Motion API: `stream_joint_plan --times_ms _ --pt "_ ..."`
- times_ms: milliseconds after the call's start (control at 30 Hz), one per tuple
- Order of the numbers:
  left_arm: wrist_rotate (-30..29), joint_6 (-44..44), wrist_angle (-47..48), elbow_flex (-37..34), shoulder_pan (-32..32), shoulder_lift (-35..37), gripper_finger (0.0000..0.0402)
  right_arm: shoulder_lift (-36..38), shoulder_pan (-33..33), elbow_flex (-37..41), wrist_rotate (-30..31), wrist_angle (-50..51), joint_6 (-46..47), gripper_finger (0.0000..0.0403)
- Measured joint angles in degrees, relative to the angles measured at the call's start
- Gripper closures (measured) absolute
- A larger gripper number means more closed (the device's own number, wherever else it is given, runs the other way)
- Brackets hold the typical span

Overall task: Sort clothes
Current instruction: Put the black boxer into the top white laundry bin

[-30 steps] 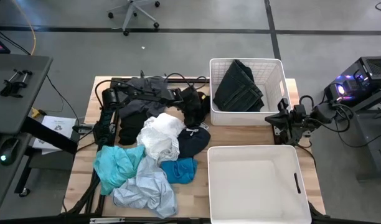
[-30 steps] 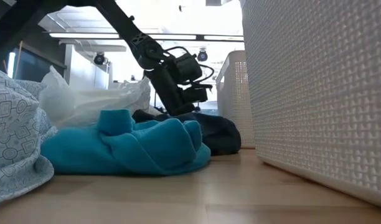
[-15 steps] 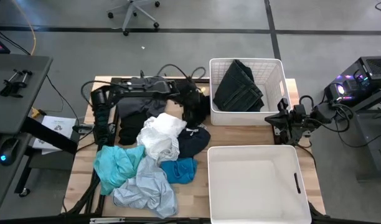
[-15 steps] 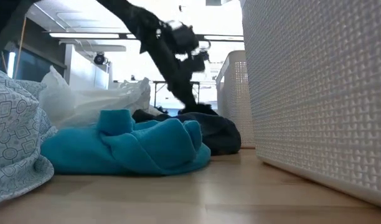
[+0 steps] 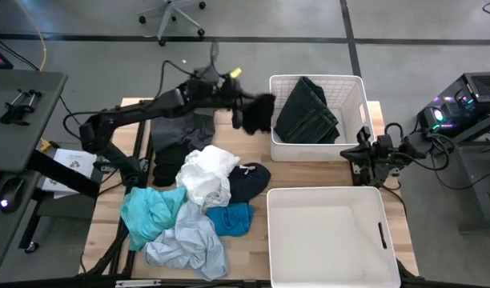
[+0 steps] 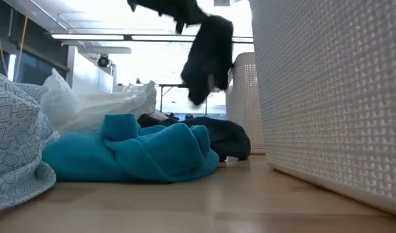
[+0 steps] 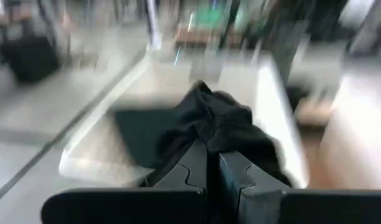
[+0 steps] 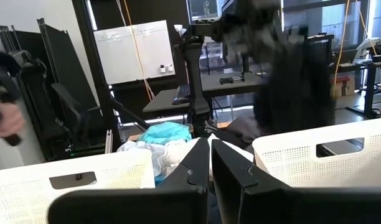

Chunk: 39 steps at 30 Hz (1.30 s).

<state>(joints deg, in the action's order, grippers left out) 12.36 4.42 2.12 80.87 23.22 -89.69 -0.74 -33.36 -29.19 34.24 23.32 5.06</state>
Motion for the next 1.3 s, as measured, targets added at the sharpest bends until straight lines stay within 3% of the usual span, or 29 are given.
stream_joint_plan --times_ms 167,500,700,833,967,1067,1300 --pt "2.4 -8.7 -15.3 0.0 -1.3 -0.8 0.0401 0.0 0.0 0.0 -0.2 0.0 0.0 0.0398" --pt "1.3 -10.0 -30.9 0.7 -3.0 -7.1 0.0401 0.0 0.0 0.0 -0.2 0.0 0.0 0.0398" --pt "1.9 -6.4 -38.9 13.8 -3.5 -18.2 0.0401 0.0 0.0 0.0 -0.2 0.0 0.0 0.0398" --pt "2.3 -7.5 -34.8 25.4 -3.8 -25.9 0.0402 0.0 0.0 0.0 -0.2 0.1 0.0 0.0398" --pt "1.1 -14.9 -19.0 32.9 -3.8 -30.5 0.0391 0.0 0.0 0.0 -0.2 0.0 0.0 0.0398" --pt "-0.6 -16.7 -9.3 34.7 -3.8 -31.3 0.0367 0.0 0.0 0.0 -0.2 0.0 0.0 0.0398" --pt "0.8 -21.5 -0.3 34.7 -2.9 -30.4 0.027 0.0 0.0 0.0 -0.2 0.0 0.0 0.0398"
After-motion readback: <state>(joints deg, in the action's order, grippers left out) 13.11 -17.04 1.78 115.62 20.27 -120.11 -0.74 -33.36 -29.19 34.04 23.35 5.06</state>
